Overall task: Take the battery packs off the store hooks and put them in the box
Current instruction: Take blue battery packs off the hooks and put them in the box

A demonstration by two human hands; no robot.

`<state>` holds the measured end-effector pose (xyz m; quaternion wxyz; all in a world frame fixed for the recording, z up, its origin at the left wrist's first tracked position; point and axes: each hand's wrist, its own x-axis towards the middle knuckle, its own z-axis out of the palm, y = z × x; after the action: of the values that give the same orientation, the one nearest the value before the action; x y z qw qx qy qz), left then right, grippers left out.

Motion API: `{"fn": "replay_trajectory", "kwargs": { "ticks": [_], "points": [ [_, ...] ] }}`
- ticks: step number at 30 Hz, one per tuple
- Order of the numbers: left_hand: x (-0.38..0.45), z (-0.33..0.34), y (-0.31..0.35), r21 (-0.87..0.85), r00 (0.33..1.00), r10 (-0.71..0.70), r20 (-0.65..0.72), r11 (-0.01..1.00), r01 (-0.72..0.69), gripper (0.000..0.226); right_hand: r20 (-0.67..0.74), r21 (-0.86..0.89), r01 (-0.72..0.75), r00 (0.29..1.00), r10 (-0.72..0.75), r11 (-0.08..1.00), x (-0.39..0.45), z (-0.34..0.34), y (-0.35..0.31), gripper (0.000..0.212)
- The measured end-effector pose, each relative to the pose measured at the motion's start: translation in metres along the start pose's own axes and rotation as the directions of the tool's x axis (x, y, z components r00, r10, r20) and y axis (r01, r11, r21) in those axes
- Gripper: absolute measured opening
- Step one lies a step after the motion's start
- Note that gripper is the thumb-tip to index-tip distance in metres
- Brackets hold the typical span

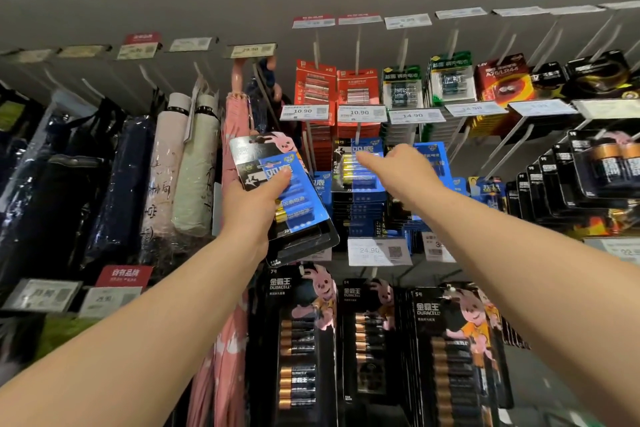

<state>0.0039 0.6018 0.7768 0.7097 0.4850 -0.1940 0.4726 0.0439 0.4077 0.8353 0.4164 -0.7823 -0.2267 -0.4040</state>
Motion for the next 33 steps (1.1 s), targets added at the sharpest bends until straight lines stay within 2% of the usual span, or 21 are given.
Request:
{"fn": "replay_trajectory", "kwargs": {
  "ticks": [2,3,5,12,14,20,25,30,33],
  "points": [
    [-0.001,0.004,0.0,0.022,1.0,0.016,0.015,1.0,-0.016,0.031,0.274,0.203,-0.067,0.962,0.009,0.977,-0.01,0.001,-0.011,0.043],
    [-0.004,0.007,0.002,0.025,1.0,0.02,0.019,0.999,-0.02,0.022,0.372,0.215,-0.094,0.928,0.008,0.972,-0.015,0.002,-0.015,0.048],
    [-0.008,0.013,0.004,0.013,0.998,0.046,0.031,0.999,-0.046,0.023,0.462,0.195,-0.09,0.887,-0.011,0.977,-0.023,0.007,-0.021,0.054],
    [-0.011,0.018,0.01,0.085,0.999,0.031,0.032,0.996,-0.033,0.018,0.446,0.199,-0.055,0.894,-0.041,0.978,-0.032,0.01,-0.027,0.039],
    [-0.011,0.018,0.013,0.112,0.998,0.024,0.05,0.993,-0.03,0.03,0.45,0.227,-0.059,0.891,-0.051,0.972,-0.033,0.01,-0.03,0.037],
    [-0.006,0.018,0.019,0.127,0.999,0.014,0.047,0.992,-0.02,0.037,0.404,0.252,-0.044,0.913,-0.064,0.967,-0.035,0.015,-0.035,0.034],
    [-0.006,0.018,0.018,0.149,0.999,0.003,0.042,0.989,-0.01,0.046,0.429,0.298,-0.105,0.903,-0.034,0.949,-0.036,0.015,-0.036,0.023],
    [-0.002,0.017,0.015,0.138,1.0,0.014,0.025,0.99,-0.018,0.034,0.417,0.36,-0.179,0.909,0.013,0.916,-0.036,0.011,-0.035,0.014],
    [0.0,0.015,0.017,0.133,1.0,0.012,0.014,0.991,-0.014,0.027,0.379,0.411,-0.227,0.923,0.06,0.883,-0.035,0.007,-0.032,0.022]
  ]
}}
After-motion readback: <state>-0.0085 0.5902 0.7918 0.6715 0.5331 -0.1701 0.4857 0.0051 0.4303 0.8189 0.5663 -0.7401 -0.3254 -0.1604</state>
